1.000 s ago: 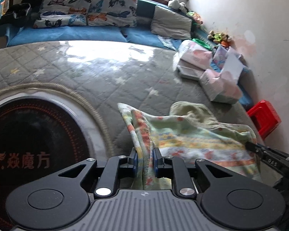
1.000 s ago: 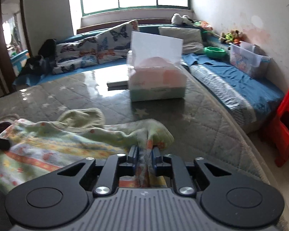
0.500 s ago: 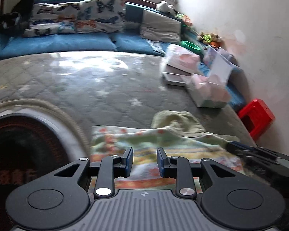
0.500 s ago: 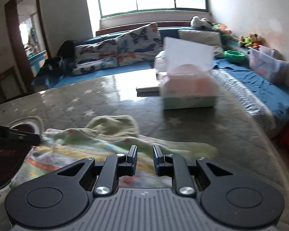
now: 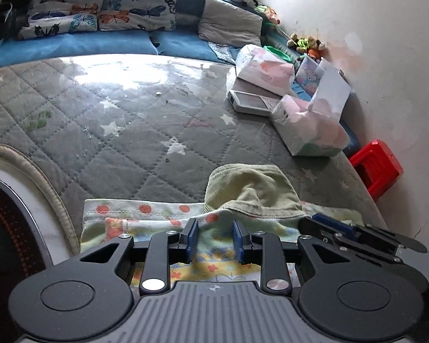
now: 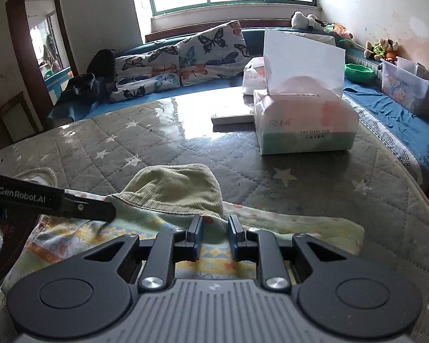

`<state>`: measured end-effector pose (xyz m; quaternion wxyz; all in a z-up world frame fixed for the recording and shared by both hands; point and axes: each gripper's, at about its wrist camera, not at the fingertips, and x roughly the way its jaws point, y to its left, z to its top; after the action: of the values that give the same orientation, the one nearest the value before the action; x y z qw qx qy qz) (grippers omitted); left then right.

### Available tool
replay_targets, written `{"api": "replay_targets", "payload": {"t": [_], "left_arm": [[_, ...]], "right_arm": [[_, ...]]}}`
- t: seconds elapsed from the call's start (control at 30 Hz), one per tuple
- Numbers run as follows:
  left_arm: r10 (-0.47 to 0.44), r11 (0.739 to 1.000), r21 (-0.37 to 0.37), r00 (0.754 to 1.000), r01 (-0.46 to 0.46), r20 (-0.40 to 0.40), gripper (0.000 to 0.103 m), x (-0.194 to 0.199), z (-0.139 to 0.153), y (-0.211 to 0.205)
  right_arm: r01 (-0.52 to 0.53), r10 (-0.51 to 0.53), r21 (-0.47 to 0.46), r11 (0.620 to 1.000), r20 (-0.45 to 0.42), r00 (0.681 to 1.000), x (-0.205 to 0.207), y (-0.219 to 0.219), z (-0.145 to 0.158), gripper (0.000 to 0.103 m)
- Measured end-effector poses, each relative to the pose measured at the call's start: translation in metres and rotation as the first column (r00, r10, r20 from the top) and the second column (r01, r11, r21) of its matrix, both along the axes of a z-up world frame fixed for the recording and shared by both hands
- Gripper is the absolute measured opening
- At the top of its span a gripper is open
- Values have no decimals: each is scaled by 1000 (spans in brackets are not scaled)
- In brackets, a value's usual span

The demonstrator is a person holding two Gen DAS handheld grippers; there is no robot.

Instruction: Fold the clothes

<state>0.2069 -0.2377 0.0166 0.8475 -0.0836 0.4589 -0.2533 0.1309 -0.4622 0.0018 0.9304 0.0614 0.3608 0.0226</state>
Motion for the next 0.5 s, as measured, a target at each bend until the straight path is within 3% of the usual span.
{"api": "replay_targets", "payload": {"t": [0.17, 0.27, 0.5], "left_arm": [[2, 1000, -11, 1000, -2, 8, 28, -6, 8, 4], [-24, 1000, -14, 999, 25, 27, 28, -20, 16, 4], [-96, 995, -4, 994, 96, 50, 28, -64, 21, 4]], "right_arm": [[-23, 23, -8, 1000, 7, 1000, -10, 4, 9, 21], [-47, 48, -22, 999, 7, 999, -24, 9, 14, 31], [-72, 72, -23, 997, 11, 997, -65, 18, 20, 33]]}}
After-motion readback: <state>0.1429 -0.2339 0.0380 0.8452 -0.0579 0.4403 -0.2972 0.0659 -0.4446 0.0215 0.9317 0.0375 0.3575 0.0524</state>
